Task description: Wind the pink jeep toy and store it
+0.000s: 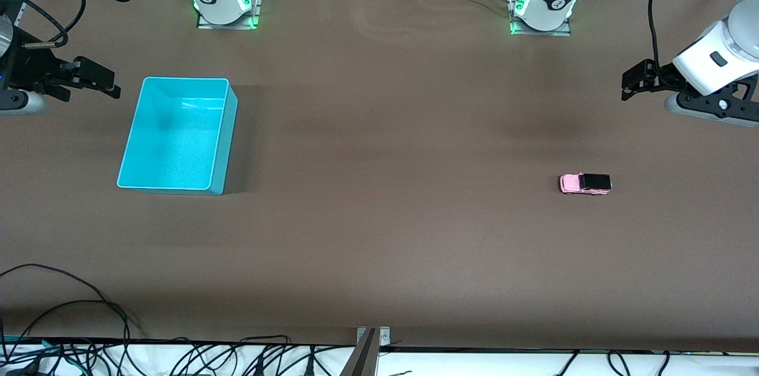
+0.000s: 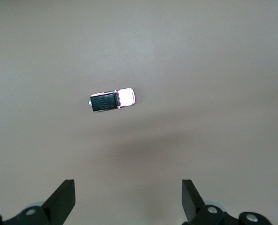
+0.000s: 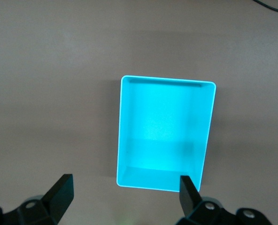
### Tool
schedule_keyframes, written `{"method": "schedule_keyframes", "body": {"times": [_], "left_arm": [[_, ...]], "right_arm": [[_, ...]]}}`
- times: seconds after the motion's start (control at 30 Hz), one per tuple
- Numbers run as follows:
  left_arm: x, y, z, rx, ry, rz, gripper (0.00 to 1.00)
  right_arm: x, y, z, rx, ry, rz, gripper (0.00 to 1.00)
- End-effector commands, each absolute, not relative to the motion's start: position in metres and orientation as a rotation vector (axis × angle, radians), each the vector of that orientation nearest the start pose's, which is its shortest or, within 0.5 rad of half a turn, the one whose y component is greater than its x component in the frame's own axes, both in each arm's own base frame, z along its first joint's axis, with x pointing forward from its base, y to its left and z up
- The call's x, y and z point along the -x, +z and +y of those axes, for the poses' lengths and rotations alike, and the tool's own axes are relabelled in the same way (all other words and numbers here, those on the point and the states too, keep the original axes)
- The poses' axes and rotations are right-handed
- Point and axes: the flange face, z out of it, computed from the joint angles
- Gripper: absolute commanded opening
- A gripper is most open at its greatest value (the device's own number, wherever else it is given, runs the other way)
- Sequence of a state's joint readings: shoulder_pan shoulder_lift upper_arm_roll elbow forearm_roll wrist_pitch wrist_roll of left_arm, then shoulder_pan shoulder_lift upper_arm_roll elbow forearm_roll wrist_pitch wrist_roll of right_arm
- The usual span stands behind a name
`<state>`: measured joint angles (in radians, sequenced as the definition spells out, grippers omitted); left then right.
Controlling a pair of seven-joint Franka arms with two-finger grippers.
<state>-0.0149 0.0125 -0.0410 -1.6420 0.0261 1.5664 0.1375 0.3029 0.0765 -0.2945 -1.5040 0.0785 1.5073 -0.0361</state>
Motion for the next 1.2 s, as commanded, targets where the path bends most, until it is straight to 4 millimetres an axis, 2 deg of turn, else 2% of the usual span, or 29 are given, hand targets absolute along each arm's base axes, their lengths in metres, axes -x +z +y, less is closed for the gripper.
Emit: {"method": "schedule_keyframes", "body": {"times": [0.0, 1.07, 1.17], "left_arm": [[-0.5543, 0.592, -0.0271, 3.127, 0.137, 0.33, 1.0], [-0.5569, 0.5934, -0.0278, 3.125, 0.13, 0.33, 1.0], [-0.558, 0.599, -0.0278, 3.126, 0.111, 0.33, 1.0]], "right_arm": [[-0.5704, 0.6172, 0.0206, 3.082, 0.098, -0.074, 1.0], [-0.5704, 0.6172, 0.0217, 3.08, 0.098, -0.077, 1.0], [-0.5704, 0.6172, 0.0208, 3.08, 0.097, -0.075, 1.0]]}}
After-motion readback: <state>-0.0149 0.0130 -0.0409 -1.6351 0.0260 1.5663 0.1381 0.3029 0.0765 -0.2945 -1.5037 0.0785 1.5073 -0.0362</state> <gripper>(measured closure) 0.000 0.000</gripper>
